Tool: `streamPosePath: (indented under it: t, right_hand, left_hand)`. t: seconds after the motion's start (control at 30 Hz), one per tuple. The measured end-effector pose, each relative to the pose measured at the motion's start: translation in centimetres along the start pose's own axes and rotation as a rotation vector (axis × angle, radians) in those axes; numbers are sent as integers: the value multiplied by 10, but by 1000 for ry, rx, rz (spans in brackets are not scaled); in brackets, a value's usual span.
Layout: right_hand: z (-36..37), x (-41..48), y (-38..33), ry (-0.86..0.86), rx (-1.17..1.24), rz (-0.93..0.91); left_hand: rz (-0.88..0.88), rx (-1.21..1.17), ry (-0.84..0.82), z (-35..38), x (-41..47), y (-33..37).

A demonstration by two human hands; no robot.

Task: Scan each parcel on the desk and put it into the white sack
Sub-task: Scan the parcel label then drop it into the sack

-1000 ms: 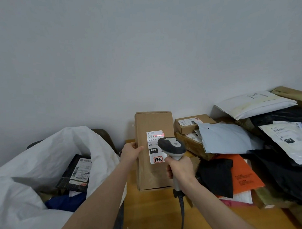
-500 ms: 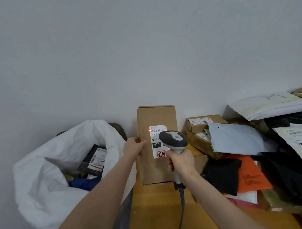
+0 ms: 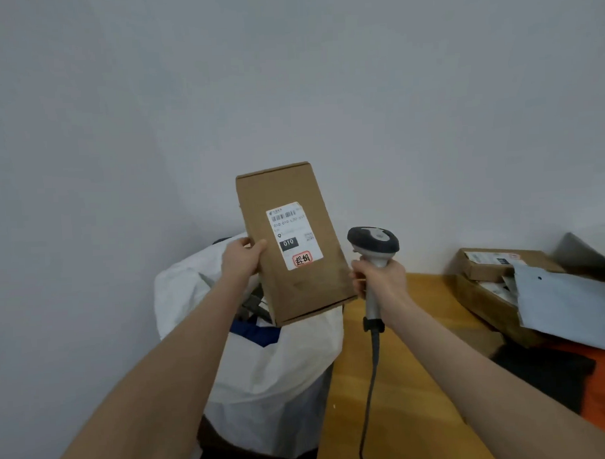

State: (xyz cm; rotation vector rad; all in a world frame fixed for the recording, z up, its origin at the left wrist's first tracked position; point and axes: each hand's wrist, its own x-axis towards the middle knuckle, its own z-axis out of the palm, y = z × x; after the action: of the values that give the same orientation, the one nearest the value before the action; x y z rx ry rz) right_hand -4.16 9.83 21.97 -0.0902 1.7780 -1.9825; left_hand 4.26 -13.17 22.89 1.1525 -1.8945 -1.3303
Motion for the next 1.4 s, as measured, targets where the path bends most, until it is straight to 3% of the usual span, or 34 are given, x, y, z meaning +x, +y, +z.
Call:
streamPosePath:
  t: [0.13,0.2,0.43,0.57,0.7,0.8,1.0,1.13,1.2,1.27,1.4]
  right_hand:
    - [49,18,19,-2,0,38]
    - [76,28,33,8,5,65]
    - [164,67,85,98,-49,123]
    - [189,86,107,56,-151,152]
    - [192,99,123,-27,-183,229]
    - [180,113,136,17,-275,207]
    - [157,144,153,200,-406,141]
    - [154,143,148,228,-343,125]
    - [152,147,148,244,-316,126]
    - [149,152,148,254,-300,121]
    - [142,152,144,271,-271,159]
  left_hand:
    - [114,183,184,-54,42,-17]
    - [167,265,188,-68,63,-34]
    - [311,795,-169,-70,142,-104]
    - [267,779,-178,-44,178,-110]
    - [225,674,-283,-19,186,-129]
    - [219,700,-345,-35,202,-153]
    - [332,961,-466,-53,227,-165]
    - [262,1118,-428,-24,207,-172]
    - [515,1242,-346,-6,187,-179]
    - [676,1307,-447,12,171,-189]
    - [413,1410,-761,24,169,-214]
